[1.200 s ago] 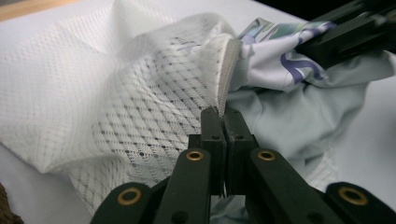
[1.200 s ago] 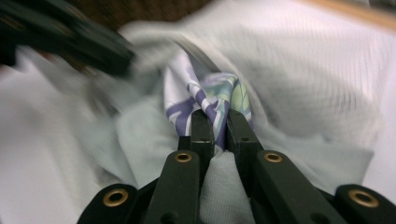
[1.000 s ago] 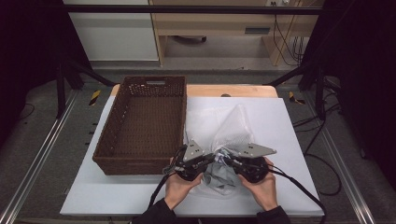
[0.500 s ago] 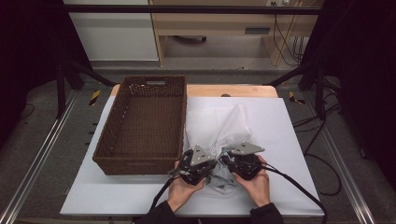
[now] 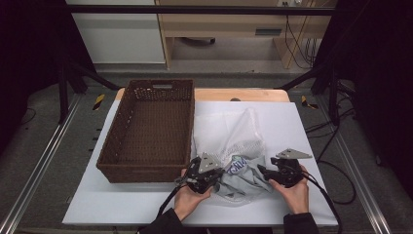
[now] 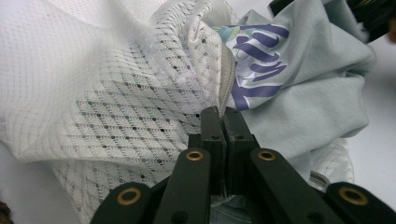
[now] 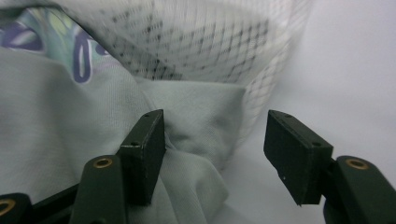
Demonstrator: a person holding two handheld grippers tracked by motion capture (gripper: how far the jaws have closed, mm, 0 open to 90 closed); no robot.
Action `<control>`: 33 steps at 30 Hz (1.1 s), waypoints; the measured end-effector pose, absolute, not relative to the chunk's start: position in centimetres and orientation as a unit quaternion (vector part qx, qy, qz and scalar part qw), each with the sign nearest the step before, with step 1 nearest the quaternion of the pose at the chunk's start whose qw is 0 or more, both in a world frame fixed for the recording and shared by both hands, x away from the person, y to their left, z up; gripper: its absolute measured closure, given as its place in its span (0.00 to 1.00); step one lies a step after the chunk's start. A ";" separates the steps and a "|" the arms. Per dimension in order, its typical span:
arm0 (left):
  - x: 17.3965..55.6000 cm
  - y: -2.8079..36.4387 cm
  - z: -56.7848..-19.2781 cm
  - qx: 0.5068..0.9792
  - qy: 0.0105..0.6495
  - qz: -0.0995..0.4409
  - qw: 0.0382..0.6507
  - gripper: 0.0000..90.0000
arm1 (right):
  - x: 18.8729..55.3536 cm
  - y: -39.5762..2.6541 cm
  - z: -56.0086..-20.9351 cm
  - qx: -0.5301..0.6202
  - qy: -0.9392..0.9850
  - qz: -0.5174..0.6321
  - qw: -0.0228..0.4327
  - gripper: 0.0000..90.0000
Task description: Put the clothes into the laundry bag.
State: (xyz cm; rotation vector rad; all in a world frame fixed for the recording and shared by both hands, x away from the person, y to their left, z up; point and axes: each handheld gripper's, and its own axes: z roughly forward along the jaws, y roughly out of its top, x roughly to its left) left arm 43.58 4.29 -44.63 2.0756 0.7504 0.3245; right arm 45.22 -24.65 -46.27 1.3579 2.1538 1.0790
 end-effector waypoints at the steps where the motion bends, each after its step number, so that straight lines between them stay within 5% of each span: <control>1: 43.6 4.3 -44.6 0.836 0.302 0.131 0.440 0.98 | 45.3 -24.6 -46.5 0.487 0.763 0.388 0.175 0.55; 5: 43.7 4.3 -44.7 0.836 0.304 0.129 0.438 0.98 | 44.9 -24.4 -46.1 0.470 0.768 0.410 0.145 0.89; 7: 43.7 4.4 -44.6 0.835 0.305 0.129 0.439 0.98 | 44.6 -24.6 -45.6 0.463 0.768 0.418 0.146 0.95; 17: 43.6 4.8 -42.2 0.817 0.305 0.130 0.472 0.99 | 42.0 -20.8 -41.6 0.340 0.792 0.482 0.157 0.96; 25: 43.3 4.2 -40.0 0.808 0.290 0.135 0.495 0.99 | 44.1 -16.5 -43.5 0.333 0.820 0.441 0.146 0.96; 33: 42.8 3.8 -41.5 0.825 0.281 0.134 0.471 0.99 | 47.0 -15.5 -45.7 0.396 0.800 0.398 0.212 0.96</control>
